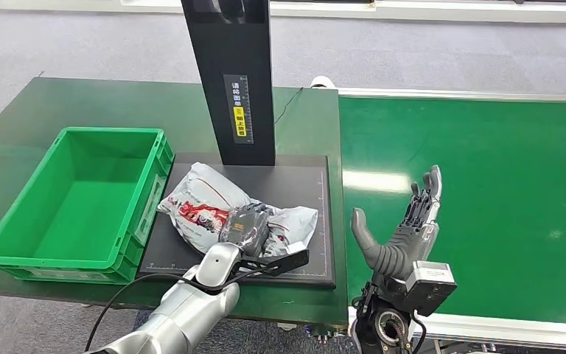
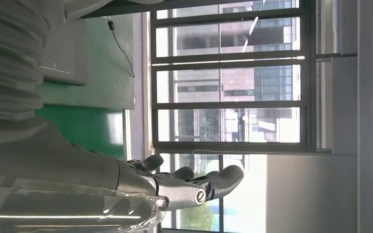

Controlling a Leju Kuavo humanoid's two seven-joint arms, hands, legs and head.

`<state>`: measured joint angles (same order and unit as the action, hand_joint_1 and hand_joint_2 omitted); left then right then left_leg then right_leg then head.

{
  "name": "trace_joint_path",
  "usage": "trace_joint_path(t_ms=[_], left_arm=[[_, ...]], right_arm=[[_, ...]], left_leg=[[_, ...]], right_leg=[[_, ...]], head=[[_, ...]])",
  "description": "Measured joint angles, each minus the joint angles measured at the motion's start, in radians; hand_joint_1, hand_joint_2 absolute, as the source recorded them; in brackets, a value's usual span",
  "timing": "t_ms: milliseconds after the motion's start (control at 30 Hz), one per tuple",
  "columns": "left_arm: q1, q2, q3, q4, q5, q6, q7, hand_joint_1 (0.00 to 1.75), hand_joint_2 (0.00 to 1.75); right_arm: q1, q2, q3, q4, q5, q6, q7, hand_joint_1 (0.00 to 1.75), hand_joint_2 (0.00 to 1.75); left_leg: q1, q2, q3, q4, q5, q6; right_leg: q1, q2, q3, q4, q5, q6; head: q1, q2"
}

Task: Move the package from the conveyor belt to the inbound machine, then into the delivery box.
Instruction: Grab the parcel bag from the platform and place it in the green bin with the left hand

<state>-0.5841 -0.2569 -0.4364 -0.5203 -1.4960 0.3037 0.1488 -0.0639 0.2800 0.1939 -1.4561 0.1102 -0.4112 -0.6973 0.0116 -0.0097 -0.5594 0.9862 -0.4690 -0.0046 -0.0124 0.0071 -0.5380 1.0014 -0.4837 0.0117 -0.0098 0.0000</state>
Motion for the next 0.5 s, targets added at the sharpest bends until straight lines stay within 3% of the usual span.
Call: trace_joint_path(t_ms=[200,500], left_arm=[[0.003,0.004,0.004,-0.002,0.015,0.032,-0.032,1.75,1.75],[0.066,0.015,0.101,-0.142,0.279,0.248,-0.2,1.75,1.75]], right_arm=[[0.003,0.0,0.001,0.0,0.0,-0.001,0.0,0.0,1.75],[0.024,0.0,-0.002,0.0,0.018,-0.014,0.0,0.0,1.75]], left_leg=[[0.0,0.0,-0.001,0.0,-0.001,0.0],[0.0,0.0,-0.007,0.0,0.0,0.0]], right_leg=[[0.0,0.0,-0.001,0.0,0.0,0.0],[0.0,0.0,-0.008,0.0,0.0,0.0]], head=[[0.0,0.0],[0.0,0.0]])
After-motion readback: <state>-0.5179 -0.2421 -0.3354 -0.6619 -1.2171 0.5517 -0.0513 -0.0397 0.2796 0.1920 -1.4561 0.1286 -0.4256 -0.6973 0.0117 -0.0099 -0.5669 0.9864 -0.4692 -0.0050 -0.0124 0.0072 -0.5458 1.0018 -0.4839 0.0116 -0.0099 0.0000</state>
